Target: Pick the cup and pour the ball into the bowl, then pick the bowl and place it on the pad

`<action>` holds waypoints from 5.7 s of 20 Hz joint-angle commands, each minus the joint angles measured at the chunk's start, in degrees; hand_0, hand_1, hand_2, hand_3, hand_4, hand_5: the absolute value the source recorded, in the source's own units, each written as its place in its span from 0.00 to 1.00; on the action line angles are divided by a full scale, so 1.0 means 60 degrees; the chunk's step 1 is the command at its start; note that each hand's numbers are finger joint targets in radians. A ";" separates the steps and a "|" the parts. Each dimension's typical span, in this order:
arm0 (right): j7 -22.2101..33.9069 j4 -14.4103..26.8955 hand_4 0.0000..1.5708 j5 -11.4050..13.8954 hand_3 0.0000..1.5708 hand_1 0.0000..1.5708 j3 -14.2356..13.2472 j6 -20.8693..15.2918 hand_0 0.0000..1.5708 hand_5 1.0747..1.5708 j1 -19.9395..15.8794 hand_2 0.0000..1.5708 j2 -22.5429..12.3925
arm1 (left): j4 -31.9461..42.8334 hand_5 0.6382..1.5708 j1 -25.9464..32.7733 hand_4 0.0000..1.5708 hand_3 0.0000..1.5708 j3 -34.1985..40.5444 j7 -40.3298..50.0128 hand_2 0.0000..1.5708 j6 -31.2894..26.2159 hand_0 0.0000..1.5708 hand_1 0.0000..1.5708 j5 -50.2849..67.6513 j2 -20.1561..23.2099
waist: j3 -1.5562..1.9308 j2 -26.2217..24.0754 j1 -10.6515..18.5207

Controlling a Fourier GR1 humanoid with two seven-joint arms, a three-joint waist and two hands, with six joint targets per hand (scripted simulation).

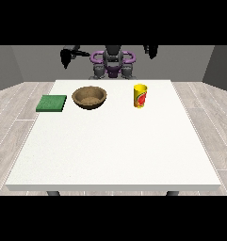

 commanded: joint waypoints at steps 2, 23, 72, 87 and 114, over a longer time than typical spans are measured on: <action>-0.1079 0.0553 0.00 -0.0311 0.00 0.00 -0.0252 0.0639 0.00 0.98 -0.0416 0.00 -0.0187 | 0.1349 0.71 -0.1038 0.00 0.00 0.1083 -0.1124 0.00 -0.0033 0.00 0.00 -0.0235 0.0578 | -0.0001 0.1250 -0.0491; -0.2690 0.3757 0.00 -0.0790 0.00 0.00 -0.1577 0.2098 0.00 0.98 -0.2032 0.00 -0.1591 | 0.7034 0.69 -0.3984 0.00 0.00 0.2323 -0.4199 0.00 0.0717 0.00 0.00 -0.0747 0.0702 | 0.0000 0.2004 -0.1009; -0.4255 0.9242 0.00 -0.0936 0.00 0.00 -0.3159 0.3748 0.00 0.96 -0.2383 0.04 -0.4089 | 0.8184 1.00 -0.6309 0.61 1.00 -0.3588 0.2934 1.00 0.5317 0.69 0.69 -1.0463 -0.0516 | 0.0012 -0.0173 0.0179; -0.3431 0.9264 0.00 -0.0558 0.14 0.00 -0.2600 0.2865 0.00 0.92 -0.4165 0.00 -0.3720 | 0.7652 1.00 -0.7472 0.57 1.00 -0.5981 0.5895 1.00 0.3697 0.19 0.19 -1.3367 -0.0525 | 0.0008 0.0367 -0.0266; -0.3377 0.9922 0.27 -0.0733 0.00 0.00 -0.2411 0.3285 0.00 0.97 -0.3633 0.00 -0.3246 | 0.7331 0.88 -0.9002 0.76 1.00 -0.6328 0.3559 1.00 -0.0290 0.97 0.97 -1.6288 -0.0322 | 0.0003 0.0043 -0.0045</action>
